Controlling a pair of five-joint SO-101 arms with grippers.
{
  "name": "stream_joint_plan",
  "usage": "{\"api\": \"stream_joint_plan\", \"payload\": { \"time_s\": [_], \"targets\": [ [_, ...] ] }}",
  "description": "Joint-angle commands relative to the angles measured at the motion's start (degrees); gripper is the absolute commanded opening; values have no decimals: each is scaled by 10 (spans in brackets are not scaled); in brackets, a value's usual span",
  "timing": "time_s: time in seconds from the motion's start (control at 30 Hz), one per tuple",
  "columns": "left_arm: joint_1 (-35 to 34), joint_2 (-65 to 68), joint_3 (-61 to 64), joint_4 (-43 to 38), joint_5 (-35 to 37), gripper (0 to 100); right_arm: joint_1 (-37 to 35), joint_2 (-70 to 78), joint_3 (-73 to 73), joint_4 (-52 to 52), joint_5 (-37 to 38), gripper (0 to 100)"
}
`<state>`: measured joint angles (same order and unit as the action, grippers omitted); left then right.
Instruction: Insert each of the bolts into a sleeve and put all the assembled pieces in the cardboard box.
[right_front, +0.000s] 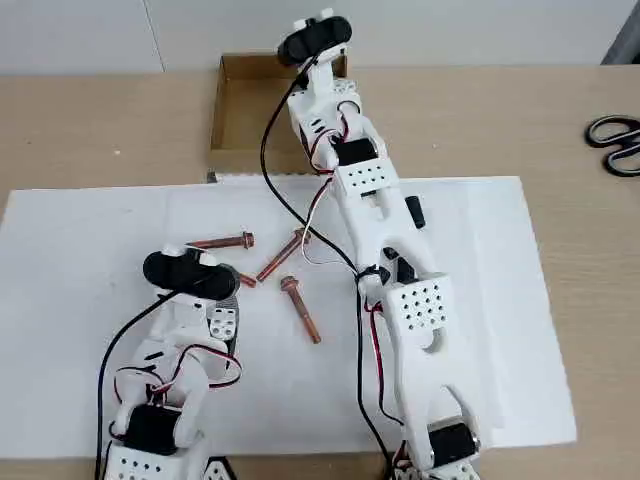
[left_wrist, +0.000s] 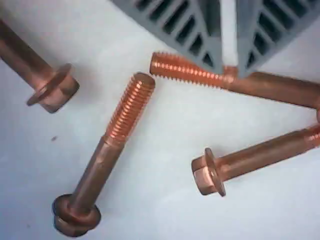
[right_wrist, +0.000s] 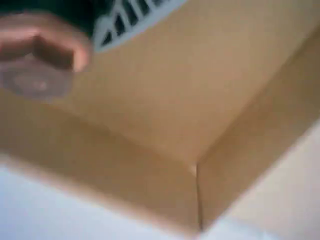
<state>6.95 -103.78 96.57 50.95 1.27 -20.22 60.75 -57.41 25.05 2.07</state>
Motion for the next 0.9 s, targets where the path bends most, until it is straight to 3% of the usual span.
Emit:
{"api": "stream_joint_plan", "payload": {
  "time_s": [0.0,0.23,0.47,0.87],
  "targets": [
    [-4,-3,-3,2,1,6,-3,-19,-47,21,8,10],
    [-4,-3,-3,2,1,6,-4,-20,-49,52,9,211],
    [-4,-3,-3,2,1,6,-5,-21,-99,73,9,164],
    [-4,-3,-3,2,1,6,-30,-18,-310,389,6,130]
  ]
}}
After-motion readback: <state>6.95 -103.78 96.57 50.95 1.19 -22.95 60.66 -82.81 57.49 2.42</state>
